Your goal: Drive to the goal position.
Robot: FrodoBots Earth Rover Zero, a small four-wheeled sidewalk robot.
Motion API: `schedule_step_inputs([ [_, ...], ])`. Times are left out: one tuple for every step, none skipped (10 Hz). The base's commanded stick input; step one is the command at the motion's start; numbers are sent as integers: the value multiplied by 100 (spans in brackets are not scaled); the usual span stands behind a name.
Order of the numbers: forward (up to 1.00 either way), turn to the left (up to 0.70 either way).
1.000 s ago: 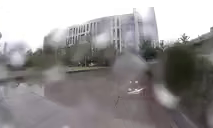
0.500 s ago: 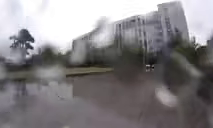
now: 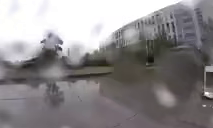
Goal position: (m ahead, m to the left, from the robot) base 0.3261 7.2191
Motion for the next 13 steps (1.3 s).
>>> schedule_step_inputs([
  [70, 35],
  [70, 35],
  [70, 35],
  [70, 35],
  [70, 34],
  [70, 33],
  [70, 33],
  [70, 35],
  [70, 35],
  [70, 35],
  [70, 35],
  [70, 35],
  [70, 35],
])
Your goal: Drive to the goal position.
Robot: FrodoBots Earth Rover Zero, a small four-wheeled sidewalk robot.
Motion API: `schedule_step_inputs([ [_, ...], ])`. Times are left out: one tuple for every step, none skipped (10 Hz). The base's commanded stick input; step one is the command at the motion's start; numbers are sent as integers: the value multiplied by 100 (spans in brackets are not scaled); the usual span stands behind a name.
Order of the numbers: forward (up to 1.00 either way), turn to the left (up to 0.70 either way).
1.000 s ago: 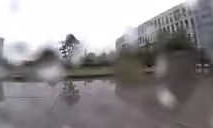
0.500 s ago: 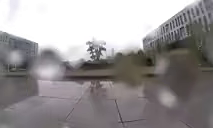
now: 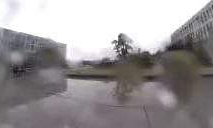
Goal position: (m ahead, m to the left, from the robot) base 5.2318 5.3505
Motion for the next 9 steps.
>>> schedule_step_inputs([
  [70, 35],
  [70, 35],
  [70, 35],
  [70, 35],
  [70, 35],
  [70, 35],
  [70, 35],
  [70, 35],
  [70, 35],
])
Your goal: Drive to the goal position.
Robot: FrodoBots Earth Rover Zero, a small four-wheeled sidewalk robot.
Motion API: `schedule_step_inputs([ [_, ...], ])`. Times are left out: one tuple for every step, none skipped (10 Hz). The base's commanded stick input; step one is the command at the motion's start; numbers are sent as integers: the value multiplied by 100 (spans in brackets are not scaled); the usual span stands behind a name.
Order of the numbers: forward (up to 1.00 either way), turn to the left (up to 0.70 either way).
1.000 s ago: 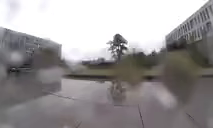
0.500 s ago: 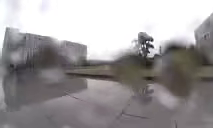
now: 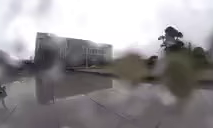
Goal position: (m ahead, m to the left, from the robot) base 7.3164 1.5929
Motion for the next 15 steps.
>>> schedule_step_inputs([
  [70, 35],
  [70, 35],
  [70, 35],
  [72, 35],
  [85, 34],
  [85, 30],
  [83, 8],
  [95, 0],
  [100, 0],
  [100, 0],
  [100, 0],
  [100, 0],
  [100, 0],
  [100, -14],
  [100, -40],
])
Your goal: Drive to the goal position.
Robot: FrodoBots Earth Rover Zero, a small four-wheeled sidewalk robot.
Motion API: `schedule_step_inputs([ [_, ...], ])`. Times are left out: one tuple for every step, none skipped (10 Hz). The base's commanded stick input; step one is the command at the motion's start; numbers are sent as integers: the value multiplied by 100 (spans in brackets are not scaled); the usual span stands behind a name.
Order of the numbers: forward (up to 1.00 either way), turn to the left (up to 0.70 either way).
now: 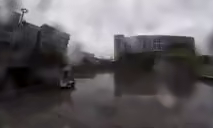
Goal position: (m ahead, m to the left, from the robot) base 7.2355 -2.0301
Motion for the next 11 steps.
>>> schedule_step_inputs([
  [100, -40],
  [100, -40],
  [100, -40],
  [100, 0],
  [100, 0],
  [100, 0],
  [100, 0],
  [99, 0],
  [98, 0],
  [95, 0],
  [94, 0],
])
